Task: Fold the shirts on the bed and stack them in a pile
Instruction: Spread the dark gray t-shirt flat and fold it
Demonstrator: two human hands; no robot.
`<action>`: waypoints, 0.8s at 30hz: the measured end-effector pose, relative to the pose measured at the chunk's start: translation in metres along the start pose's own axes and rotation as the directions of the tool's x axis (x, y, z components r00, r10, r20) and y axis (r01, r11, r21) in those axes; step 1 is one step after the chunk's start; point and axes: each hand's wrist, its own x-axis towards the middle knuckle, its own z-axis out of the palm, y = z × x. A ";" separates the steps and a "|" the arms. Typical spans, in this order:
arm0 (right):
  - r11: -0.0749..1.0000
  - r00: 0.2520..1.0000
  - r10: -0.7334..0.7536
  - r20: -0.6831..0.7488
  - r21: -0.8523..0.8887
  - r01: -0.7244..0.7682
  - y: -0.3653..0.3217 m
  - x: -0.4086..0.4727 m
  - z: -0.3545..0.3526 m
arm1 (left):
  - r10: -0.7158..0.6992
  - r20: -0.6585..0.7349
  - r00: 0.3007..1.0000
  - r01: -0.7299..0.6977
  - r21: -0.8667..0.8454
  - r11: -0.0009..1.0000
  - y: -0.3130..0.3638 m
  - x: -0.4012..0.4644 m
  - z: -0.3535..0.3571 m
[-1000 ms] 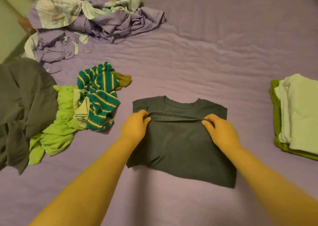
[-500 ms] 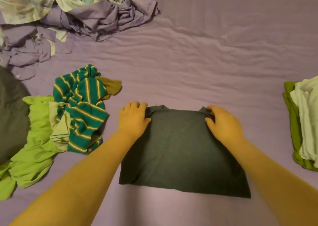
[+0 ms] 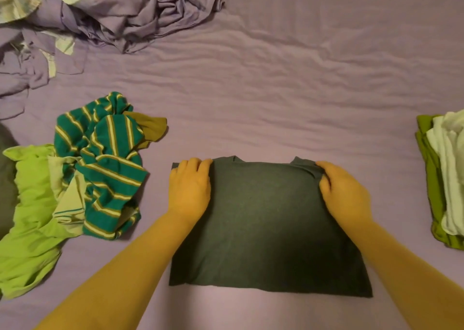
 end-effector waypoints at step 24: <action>0.886 0.921 -0.295 0.254 -0.287 0.364 -0.048 -0.065 0.043 | 0.160 0.196 0.967 -0.183 0.105 0.978 0.021 -0.072 0.029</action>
